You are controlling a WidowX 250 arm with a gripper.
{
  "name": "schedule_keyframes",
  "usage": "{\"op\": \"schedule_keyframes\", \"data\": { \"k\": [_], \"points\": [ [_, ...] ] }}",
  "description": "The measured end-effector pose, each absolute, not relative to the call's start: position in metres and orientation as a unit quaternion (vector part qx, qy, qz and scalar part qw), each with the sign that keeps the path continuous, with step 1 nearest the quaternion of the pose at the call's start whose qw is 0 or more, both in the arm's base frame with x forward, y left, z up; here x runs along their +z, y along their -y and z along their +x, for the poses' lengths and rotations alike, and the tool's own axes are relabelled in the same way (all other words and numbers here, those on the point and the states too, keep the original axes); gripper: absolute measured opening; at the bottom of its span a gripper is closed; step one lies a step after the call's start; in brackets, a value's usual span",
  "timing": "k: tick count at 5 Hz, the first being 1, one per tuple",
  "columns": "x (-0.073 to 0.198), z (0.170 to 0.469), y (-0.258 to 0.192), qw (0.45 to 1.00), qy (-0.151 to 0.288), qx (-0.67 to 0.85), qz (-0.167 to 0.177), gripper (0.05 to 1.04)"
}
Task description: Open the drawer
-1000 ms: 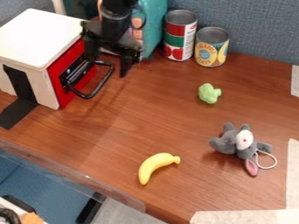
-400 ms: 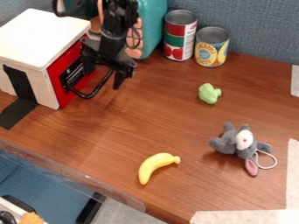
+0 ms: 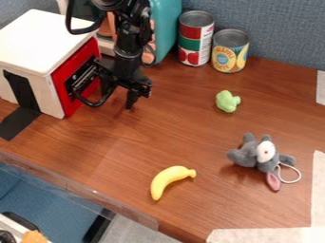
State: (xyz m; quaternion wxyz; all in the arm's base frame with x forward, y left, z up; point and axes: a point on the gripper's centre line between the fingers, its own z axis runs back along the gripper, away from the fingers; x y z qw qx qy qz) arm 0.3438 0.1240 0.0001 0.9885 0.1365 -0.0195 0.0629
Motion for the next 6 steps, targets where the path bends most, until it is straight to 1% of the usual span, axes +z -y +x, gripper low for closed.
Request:
{"op": "schedule_keyframes", "data": {
  "k": [1, 2, 3, 6],
  "points": [
    [0.002, 0.347, -0.122, 0.989, 0.022, 0.064, 0.130, 0.364],
    [0.002, 0.352, -0.103, 0.991, 0.027, 0.061, 0.113, 0.171],
    [0.000, 0.361, -0.085, 0.993, 0.031, 0.050, 0.101, 0.136],
    [0.000, 0.370, -0.039, 0.994, 0.031, 0.052, 0.094, 0.130]
  ]
}}
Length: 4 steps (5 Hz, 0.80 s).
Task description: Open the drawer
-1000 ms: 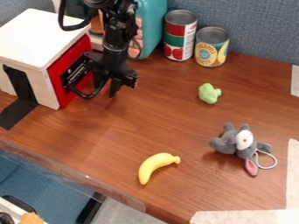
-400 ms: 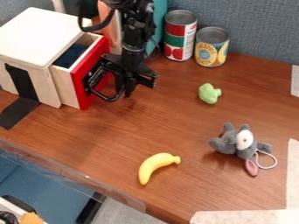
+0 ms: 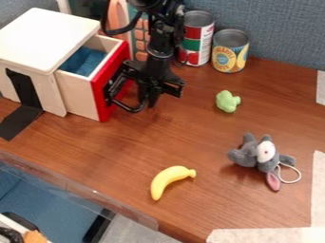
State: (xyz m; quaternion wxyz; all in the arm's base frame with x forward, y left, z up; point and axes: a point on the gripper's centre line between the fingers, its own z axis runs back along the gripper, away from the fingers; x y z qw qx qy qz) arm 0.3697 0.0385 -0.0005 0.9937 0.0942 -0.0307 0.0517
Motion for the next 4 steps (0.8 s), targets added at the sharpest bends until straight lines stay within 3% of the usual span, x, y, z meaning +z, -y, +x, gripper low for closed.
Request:
{"op": "schedule_keyframes", "data": {
  "k": [2, 3, 4],
  "points": [
    [0.003, 0.377, 0.021, 0.996, 0.046, 0.034, 0.072, 0.174],
    [0.003, 0.373, 0.021, 0.994, 0.037, 0.068, 0.072, 0.402],
    [0.017, 0.375, 0.020, 0.990, 0.057, 0.105, 0.071, 0.710]
  ]
}}
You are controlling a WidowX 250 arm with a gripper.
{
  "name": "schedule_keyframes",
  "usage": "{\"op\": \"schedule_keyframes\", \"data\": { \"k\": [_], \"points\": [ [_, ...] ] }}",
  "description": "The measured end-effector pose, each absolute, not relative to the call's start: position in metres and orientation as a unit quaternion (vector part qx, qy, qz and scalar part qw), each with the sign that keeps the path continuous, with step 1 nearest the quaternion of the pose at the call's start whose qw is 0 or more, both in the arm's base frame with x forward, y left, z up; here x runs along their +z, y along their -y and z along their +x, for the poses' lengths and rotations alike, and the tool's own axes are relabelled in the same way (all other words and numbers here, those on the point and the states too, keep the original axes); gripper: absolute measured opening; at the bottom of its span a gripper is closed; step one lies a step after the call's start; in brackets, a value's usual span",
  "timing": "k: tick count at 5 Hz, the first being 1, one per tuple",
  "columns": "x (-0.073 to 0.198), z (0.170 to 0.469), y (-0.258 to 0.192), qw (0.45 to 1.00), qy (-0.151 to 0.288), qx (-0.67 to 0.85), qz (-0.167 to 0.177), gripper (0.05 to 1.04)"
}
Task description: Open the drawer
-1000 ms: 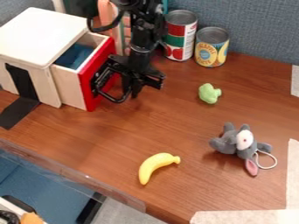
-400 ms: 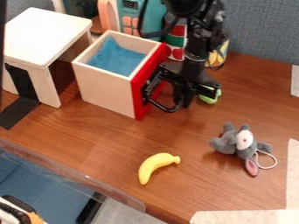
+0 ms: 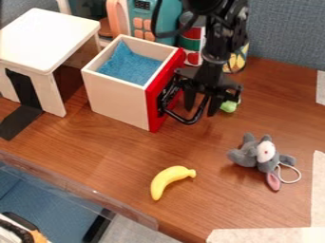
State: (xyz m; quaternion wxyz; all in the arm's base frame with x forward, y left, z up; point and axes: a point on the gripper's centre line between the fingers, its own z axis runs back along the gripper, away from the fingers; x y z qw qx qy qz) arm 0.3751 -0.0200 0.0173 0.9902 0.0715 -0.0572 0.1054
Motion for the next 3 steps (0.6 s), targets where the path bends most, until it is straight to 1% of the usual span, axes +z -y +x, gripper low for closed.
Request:
{"op": "schedule_keyframes", "data": {
  "k": [1, 2, 3],
  "points": [
    [0.033, 0.367, 0.020, 0.984, 0.086, 0.142, 0.060, 0.974],
    [0.059, 0.366, 0.028, 0.980, 0.127, 0.151, 0.025, 1.004],
    [0.078, 0.363, 0.040, 0.982, 0.140, 0.126, -0.004, 1.000]
  ]
}}
